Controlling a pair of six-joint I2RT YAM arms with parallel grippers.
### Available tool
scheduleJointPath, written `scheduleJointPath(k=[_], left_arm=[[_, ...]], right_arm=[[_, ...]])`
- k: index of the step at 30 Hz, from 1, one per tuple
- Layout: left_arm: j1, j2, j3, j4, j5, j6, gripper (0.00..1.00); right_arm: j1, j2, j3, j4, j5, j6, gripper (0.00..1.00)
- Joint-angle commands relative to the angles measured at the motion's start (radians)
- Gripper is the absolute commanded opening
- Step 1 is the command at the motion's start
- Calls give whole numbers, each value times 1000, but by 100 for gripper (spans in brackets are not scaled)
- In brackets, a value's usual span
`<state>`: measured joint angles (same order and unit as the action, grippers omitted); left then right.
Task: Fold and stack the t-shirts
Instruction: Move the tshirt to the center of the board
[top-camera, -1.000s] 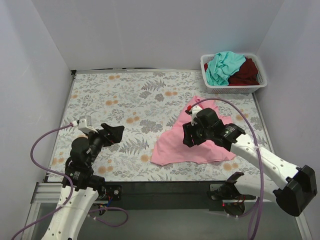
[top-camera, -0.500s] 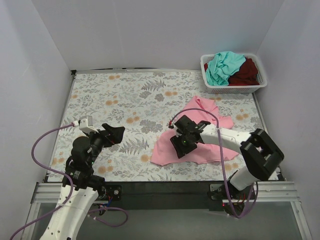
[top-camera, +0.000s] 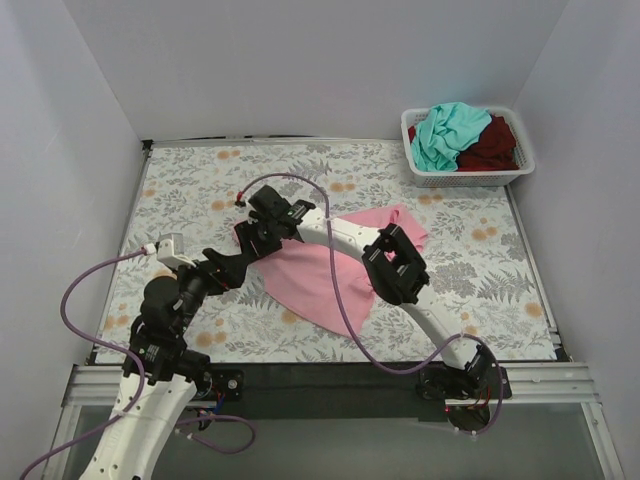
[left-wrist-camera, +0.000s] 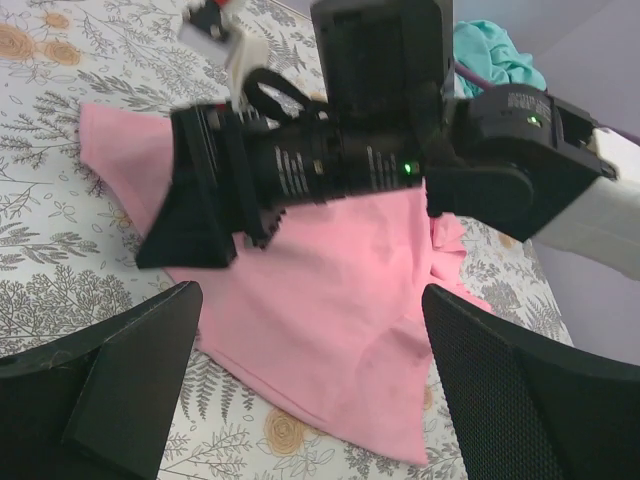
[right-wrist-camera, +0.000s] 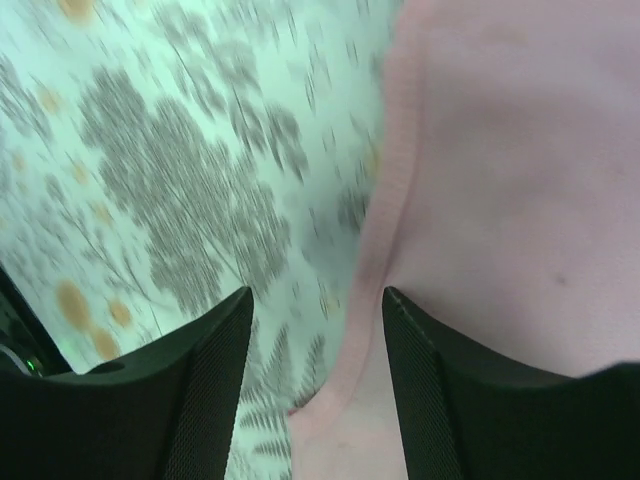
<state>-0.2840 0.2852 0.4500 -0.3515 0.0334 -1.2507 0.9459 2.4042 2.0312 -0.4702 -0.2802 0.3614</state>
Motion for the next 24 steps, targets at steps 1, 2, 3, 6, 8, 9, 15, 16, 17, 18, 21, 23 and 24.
scheduleJointPath(k=[1,2,3,6,8,9,15,16,17,18,21,23,24], left_arm=[[-6,12,27,-12,-4,4,92],[-7,15,26,-12,-1,5,92],[-9,22,27,-12,0,5,92],[-10,66,36,-12,23,20,92],[-11,135,55,-14,72,27,92],[-11,164,67,-23,98,31,92],[-17,480,217,-150,264,-15,91],[-24,509,231,-167,282,-32,90],[-33,566,246,-181,313,-47,90],[-68,584,246,-184,318,-65,90],[-223,646,257,-184,229,-159,82],[-321,680,269,-184,151,-225,78],[-405,736,282,-187,87,-242,75]], right_arm=[[-33,79,246,18,1,115,63],[-56,78,260,22,-7,122,63],[-65,38,235,30,-7,119,64],[-84,-157,2,53,51,22,64],[-93,-274,-141,54,117,-59,64],[-94,-397,-275,54,142,-77,64],[-125,-831,-801,53,275,-142,64],[-137,-879,-853,53,320,-142,64],[-144,-965,-912,51,335,-131,64],[-151,-1006,-958,50,352,-124,64],[-191,-1148,-1121,47,389,-95,64],[-228,-1221,-1209,48,395,-90,64],[-240,-1240,-1233,47,395,-88,64]])
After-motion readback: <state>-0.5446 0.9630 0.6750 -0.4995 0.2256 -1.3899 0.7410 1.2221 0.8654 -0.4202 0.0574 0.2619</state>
